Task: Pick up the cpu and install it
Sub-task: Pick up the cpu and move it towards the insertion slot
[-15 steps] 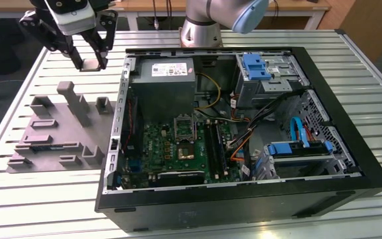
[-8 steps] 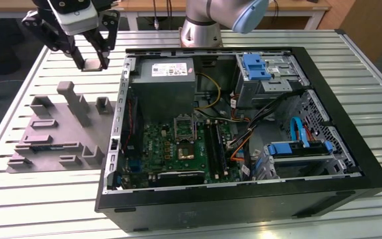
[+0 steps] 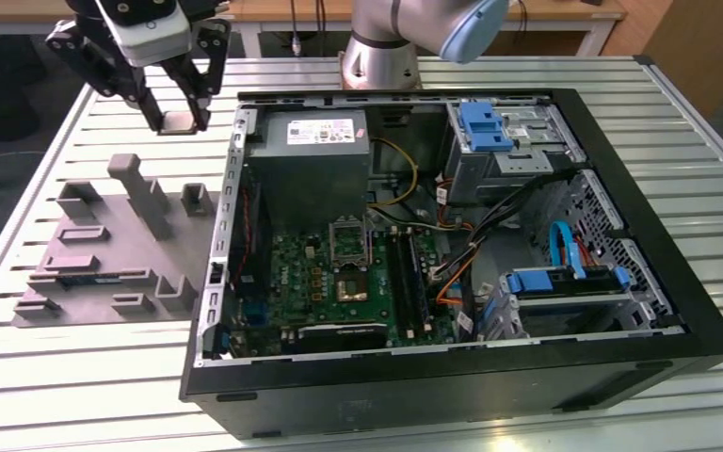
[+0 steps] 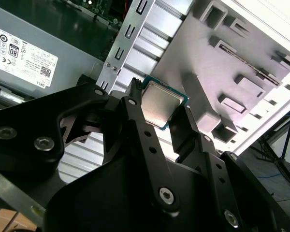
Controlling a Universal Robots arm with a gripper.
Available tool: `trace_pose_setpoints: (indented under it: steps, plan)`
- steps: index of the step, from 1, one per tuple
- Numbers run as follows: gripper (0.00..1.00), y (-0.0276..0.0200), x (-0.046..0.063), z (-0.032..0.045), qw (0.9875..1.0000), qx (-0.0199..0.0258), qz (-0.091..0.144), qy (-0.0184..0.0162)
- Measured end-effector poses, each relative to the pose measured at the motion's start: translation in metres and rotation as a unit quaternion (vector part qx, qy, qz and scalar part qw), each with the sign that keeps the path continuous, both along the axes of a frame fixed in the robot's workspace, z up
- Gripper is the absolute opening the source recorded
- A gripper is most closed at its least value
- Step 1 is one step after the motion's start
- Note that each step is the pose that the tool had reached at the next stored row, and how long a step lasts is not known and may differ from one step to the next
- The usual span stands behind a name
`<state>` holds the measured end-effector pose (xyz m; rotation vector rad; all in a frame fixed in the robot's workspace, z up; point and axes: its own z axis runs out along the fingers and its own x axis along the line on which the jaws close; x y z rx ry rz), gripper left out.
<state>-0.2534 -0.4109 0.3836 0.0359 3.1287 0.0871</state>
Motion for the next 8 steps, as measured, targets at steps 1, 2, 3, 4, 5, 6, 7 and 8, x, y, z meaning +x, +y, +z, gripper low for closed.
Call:
trace_pose_setpoints:
  steps: [1,2,3,4,5,6,7,8]
  plan:
    - [0.47,0.0,0.0004,0.0,1.0,0.0,0.0,0.0]
    - [0.47,0.0,0.0008,0.0,1.0,0.0,0.0,0.0]
    - [0.47,0.0,0.0012,0.0,1.0,0.0,0.0,0.0]
    - [0.47,0.0,0.0016,0.0,1.0,0.0,0.0,0.0]
    - [0.47,0.0,0.0019,0.0,1.0,0.0,0.0,0.0]
    - [0.47,0.0,0.0022,0.0,1.0,0.0,0.0,0.0]
    - [0.47,0.0,0.0026,0.0,1.0,0.0,0.0,0.0]
    - [0.47,0.0,0.0029,0.0,1.0,0.0,0.0,0.0]
